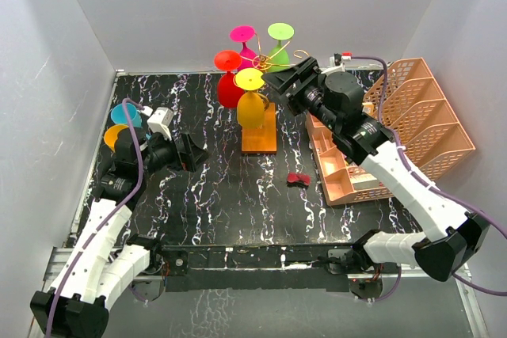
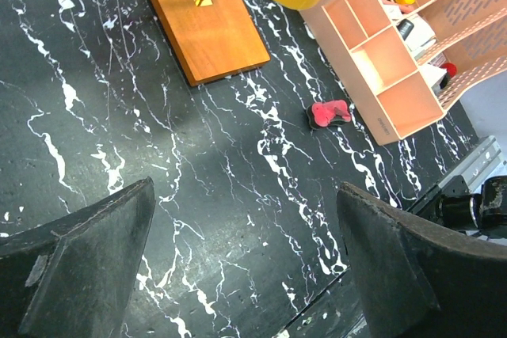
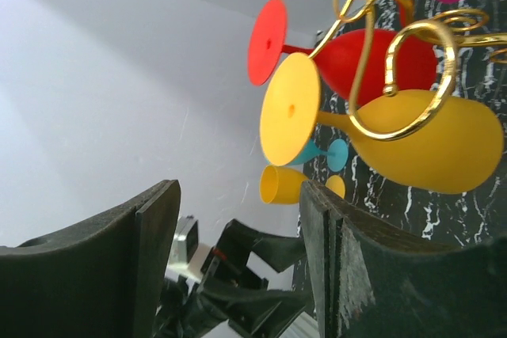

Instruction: Take the wine glass off the wine glass rack

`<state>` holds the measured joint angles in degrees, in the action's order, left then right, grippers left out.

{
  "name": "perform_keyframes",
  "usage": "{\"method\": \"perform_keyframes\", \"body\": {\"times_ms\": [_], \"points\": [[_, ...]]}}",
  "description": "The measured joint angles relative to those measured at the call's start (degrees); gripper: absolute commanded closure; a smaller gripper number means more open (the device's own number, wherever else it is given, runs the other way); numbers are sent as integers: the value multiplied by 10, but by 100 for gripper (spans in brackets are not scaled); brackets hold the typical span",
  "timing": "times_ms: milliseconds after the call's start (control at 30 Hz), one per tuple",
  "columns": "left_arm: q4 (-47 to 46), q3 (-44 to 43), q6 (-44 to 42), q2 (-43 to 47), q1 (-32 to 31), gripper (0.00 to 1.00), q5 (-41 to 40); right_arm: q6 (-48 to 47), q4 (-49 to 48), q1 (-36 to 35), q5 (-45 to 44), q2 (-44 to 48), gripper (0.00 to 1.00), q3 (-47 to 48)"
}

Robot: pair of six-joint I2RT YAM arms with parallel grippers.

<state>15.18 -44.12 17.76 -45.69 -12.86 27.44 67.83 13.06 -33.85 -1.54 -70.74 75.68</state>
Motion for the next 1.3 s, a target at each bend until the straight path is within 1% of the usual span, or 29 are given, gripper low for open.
{"method": "perform_keyframes", "body": {"times_ms": [267, 467, 533, 667, 800, 933, 1100, 1300], "points": [[-3, 0, 0, 7, -7, 4, 5, 6, 54, -13, -64, -33, 37, 35], [-3, 0, 0, 7, -9, 4, 5, -2, 78, -30, -97, -63, 43, 81], [-3, 0, 0, 8, -9, 4, 5, -6, 89, -37, -107, -71, 43, 95], [-3, 0, -1, 9, -11, 4, 5, -41, 126, -45, -118, -104, 42, 152], [-3, 0, -2, 9, -12, 4, 5, -127, 158, -47, -111, -133, 41, 219], [-3, 0, -2, 9, -12, 4, 5, -257, 184, -47, -79, -147, 37, 272], [-3, 0, -2, 9, -14, 4, 5, -405, 219, -45, -47, -173, 36, 354], [-3, 0, -2, 5, -15, 3, 4, -508, 254, -31, -3, -209, 35, 413]]}}
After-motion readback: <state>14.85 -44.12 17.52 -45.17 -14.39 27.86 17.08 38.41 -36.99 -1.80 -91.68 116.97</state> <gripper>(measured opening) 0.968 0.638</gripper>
